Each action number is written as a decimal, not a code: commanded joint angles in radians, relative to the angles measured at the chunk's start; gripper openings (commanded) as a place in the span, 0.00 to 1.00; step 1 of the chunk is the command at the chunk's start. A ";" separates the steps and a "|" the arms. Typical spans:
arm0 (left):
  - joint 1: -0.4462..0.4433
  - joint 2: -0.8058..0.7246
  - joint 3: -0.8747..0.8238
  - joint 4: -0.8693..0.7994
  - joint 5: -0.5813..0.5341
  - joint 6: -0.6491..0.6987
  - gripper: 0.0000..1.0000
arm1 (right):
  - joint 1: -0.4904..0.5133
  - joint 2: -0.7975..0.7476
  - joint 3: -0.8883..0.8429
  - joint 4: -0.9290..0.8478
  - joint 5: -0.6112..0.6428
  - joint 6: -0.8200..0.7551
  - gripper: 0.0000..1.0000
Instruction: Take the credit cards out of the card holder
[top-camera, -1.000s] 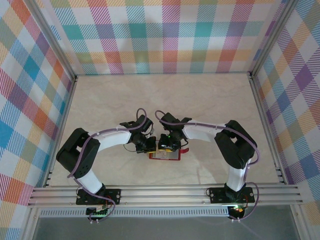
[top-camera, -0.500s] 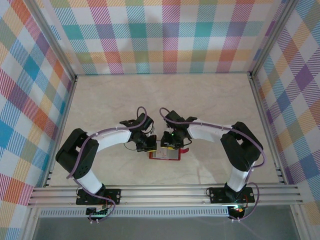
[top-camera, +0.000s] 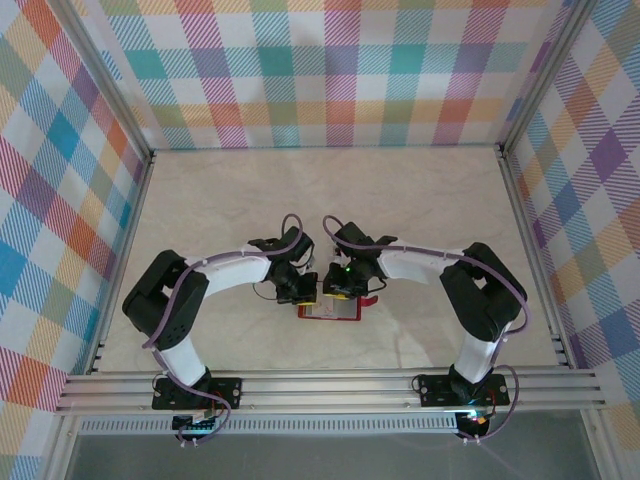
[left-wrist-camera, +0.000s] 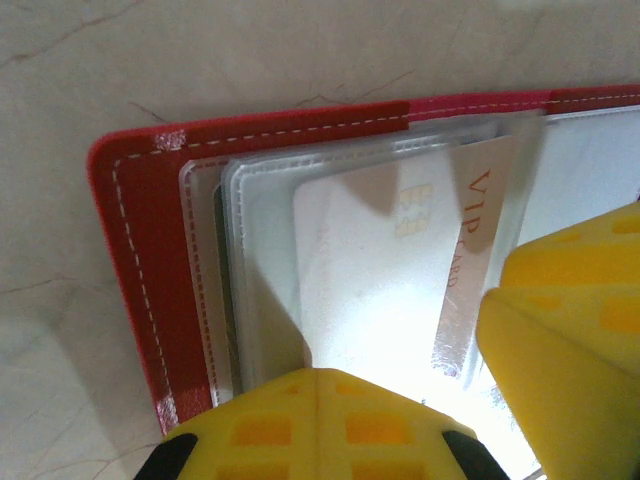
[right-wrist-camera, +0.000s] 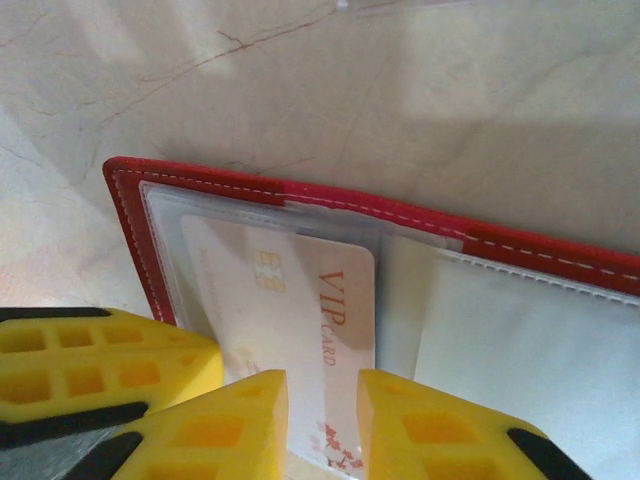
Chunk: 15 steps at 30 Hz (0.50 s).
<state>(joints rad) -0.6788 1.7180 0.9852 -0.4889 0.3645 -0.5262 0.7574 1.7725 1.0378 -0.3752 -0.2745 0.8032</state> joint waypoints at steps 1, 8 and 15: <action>-0.008 0.024 0.010 -0.068 -0.038 0.030 0.03 | -0.007 0.030 -0.027 0.029 -0.021 -0.002 0.26; -0.009 0.042 -0.004 -0.088 -0.074 0.037 0.03 | -0.007 0.033 -0.053 0.052 -0.020 -0.001 0.26; -0.008 0.048 -0.006 -0.086 -0.072 0.038 0.03 | -0.014 0.017 -0.104 0.168 -0.088 0.022 0.25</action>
<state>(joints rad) -0.6796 1.7260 0.9920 -0.5030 0.3542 -0.5034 0.7403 1.7878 0.9714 -0.2741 -0.3233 0.8074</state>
